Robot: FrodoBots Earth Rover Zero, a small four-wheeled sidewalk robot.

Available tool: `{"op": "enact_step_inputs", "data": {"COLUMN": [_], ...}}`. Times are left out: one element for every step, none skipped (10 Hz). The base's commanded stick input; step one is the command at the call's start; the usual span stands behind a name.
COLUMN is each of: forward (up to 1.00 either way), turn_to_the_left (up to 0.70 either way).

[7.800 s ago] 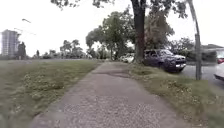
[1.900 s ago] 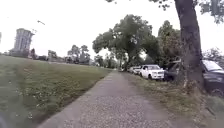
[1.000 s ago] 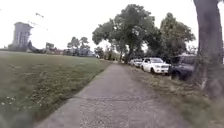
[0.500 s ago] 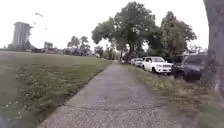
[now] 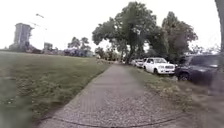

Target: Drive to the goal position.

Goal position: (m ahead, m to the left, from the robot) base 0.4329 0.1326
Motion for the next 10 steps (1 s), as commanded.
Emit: {"op": "enact_step_inputs", "data": {"forward": [0.7,0.7,0.7,0.7,0.7,0.7,0.7,0.7,0.7,0.7], "turn_to_the_left": [0.0,0.0,0.0,0.0,0.0,0.0,0.0,0.0,0.0,0.0]}}
